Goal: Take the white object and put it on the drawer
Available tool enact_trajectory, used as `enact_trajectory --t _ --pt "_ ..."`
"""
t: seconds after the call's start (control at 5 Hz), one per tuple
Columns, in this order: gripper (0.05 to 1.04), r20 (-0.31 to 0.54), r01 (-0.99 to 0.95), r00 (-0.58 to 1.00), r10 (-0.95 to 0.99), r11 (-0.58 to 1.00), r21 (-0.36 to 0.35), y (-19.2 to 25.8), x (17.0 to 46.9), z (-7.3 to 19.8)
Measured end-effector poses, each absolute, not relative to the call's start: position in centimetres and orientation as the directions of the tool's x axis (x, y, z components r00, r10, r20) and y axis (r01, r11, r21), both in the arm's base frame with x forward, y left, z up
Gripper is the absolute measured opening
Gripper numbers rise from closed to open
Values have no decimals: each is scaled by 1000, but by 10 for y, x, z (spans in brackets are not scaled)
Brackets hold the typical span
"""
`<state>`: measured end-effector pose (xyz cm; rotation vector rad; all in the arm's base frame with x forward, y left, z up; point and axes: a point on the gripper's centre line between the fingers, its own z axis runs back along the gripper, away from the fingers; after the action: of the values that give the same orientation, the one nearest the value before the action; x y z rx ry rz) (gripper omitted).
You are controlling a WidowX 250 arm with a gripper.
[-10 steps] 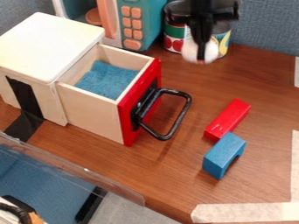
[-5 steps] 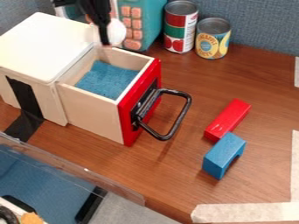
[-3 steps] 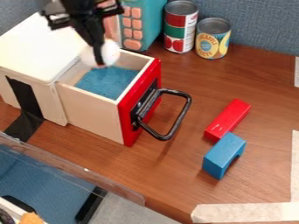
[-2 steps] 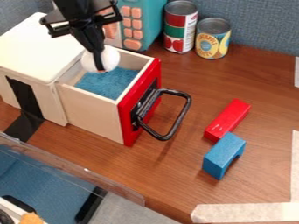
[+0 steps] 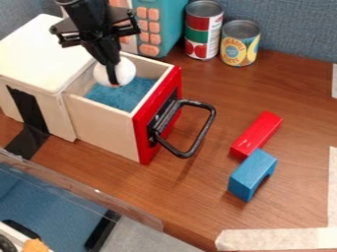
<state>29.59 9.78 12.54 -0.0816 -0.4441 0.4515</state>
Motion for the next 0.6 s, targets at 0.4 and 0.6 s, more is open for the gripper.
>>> enact_trajectory --t 0.4,0.6 --pt "785 370 -314 869 329 944 -103 91 286 134" --pt "999 311 -261 911 270 963 -71 91 279 146"
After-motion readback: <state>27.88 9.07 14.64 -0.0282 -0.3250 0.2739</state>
